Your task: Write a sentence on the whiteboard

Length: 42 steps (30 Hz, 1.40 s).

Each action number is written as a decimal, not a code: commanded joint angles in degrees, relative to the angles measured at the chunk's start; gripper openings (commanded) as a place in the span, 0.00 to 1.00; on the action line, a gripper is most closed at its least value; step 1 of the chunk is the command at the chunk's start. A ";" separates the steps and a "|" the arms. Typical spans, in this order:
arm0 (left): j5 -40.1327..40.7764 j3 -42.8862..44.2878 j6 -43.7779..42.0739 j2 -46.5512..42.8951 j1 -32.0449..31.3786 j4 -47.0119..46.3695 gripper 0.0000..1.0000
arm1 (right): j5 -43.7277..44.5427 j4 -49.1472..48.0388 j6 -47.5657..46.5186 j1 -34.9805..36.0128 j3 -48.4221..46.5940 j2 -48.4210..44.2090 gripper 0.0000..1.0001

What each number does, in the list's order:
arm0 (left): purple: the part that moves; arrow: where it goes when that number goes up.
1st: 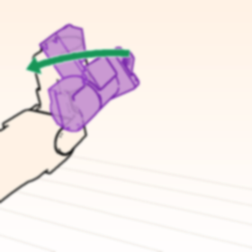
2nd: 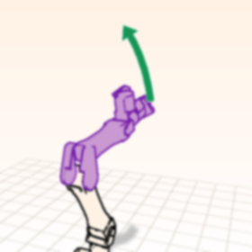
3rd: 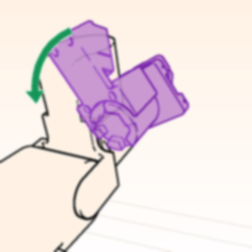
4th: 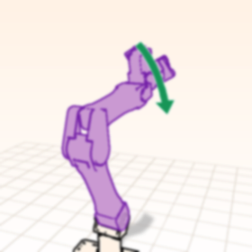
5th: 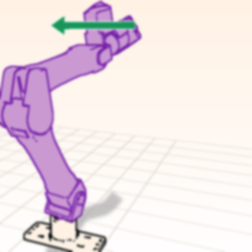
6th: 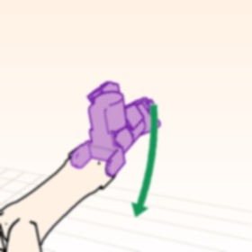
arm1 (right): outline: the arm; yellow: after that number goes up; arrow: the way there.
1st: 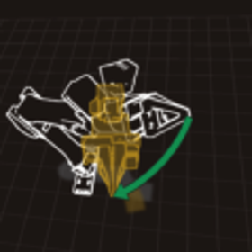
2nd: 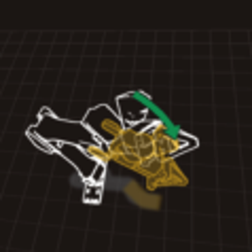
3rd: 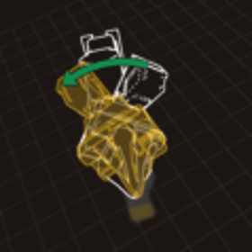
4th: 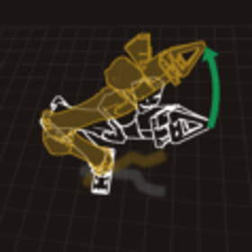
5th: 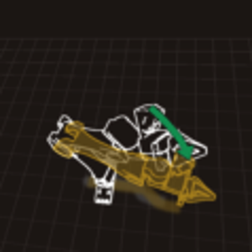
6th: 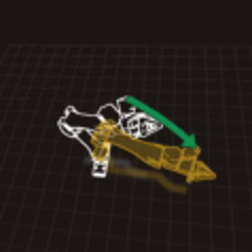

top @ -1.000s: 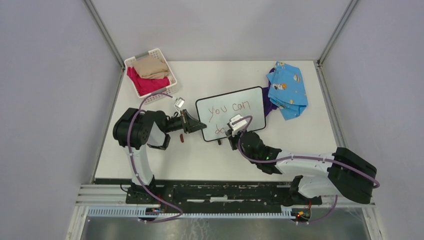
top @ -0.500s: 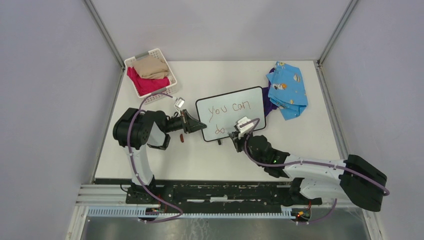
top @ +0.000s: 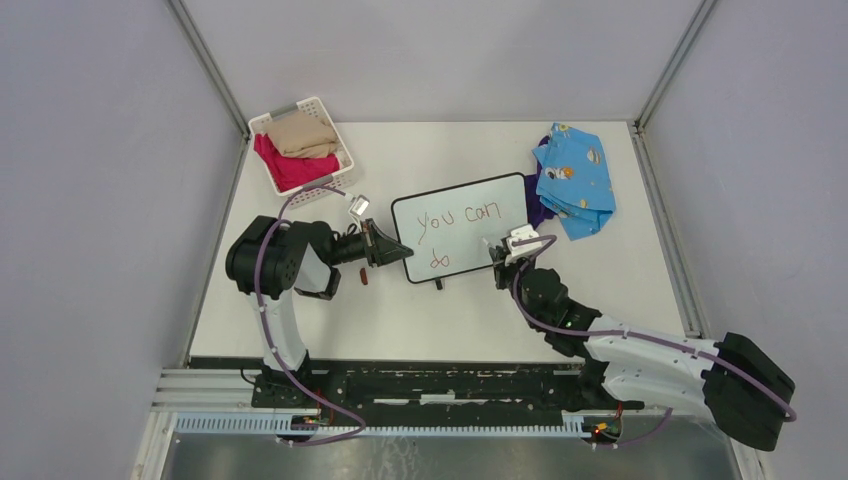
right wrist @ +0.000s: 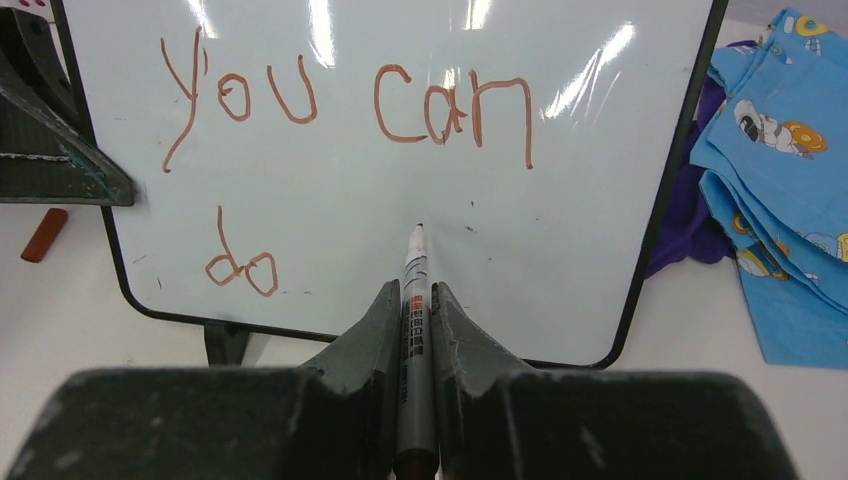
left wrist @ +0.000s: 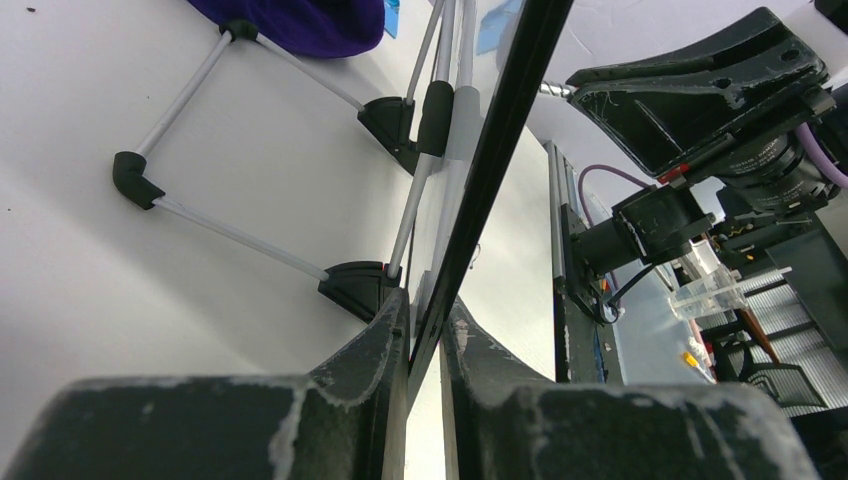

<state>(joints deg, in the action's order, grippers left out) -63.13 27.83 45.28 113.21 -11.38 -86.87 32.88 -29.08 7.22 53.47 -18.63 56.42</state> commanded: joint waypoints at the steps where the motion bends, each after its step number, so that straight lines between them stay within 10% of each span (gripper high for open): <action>1: -0.92 0.38 -1.81 -0.88 -0.40 2.38 0.02 | 1.10 -1.29 -2.18 0.13 -1.23 0.27 0.00; 14: -0.94 0.47 -2.82 -0.84 -0.37 4.09 0.02 | 11.10 -6.39 -4.82 6.87 -2.06 4.22 0.00; 42: -1.03 0.73 -3.26 -1.24 -0.40 5.12 0.02 | 3.00 -6.78 -3.29 7.17 -6.54 11.19 0.00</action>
<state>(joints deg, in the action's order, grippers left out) -63.40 28.18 43.38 112.66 -11.38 -85.14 35.57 -32.62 3.18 60.38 -22.44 66.92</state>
